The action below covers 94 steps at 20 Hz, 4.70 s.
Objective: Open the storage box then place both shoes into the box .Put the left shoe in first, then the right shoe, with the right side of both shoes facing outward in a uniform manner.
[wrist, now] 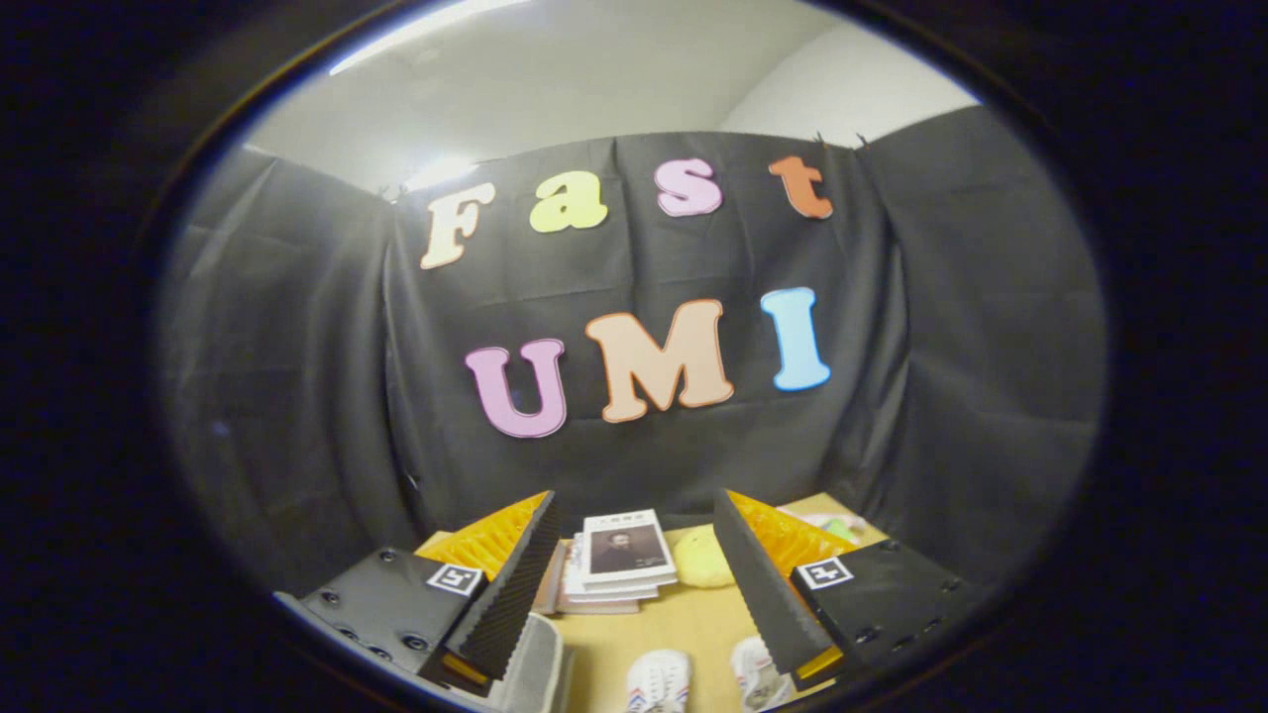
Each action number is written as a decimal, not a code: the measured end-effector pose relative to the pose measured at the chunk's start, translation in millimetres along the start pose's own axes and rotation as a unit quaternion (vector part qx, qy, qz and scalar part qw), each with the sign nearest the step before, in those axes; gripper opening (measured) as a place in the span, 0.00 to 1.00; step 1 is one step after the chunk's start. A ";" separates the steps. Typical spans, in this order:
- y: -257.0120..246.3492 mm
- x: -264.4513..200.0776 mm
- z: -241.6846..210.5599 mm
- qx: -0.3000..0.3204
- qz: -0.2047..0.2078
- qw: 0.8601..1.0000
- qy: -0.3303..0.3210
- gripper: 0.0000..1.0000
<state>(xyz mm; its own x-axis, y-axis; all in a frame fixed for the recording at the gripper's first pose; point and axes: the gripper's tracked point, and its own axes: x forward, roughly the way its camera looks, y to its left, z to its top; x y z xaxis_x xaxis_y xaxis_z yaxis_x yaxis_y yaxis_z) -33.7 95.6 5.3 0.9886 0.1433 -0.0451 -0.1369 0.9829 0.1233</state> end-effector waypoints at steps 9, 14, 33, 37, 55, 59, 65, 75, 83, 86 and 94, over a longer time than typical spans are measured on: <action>-0.1 16.9 -94.1 0.218 0.014 0.968 0.127 1.00; -9.8 22.9 -186.3 0.292 0.007 0.929 0.227 1.00; 74.8 -17.0 -334.8 0.435 0.156 0.786 0.411 0.81; 75.7 1.3 -326.8 0.491 0.154 0.768 0.381 0.59; 121.2 0.7 -219.3 0.450 0.236 0.803 0.313 0.04; 166.6 -0.6 -188.6 0.403 0.259 0.823 0.306 0.06; 256.9 -25.6 -170.2 0.324 0.306 0.839 0.311 0.09; 346.8 -62.7 -215.1 0.279 0.354 0.812 0.370 0.45; 289.1 -52.1 -225.4 0.202 0.299 0.856 0.370 1.00; 258.6 -39.8 -212.3 0.196 0.272 0.876 0.347 1.00; 125.9 -27.9 -186.7 0.151 0.164 0.925 0.307 0.99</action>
<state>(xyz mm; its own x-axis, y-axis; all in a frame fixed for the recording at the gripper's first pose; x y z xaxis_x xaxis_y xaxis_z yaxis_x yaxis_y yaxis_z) -90.1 237.0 -162.9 0.6623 0.5581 -0.4999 -0.3084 0.8111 0.4969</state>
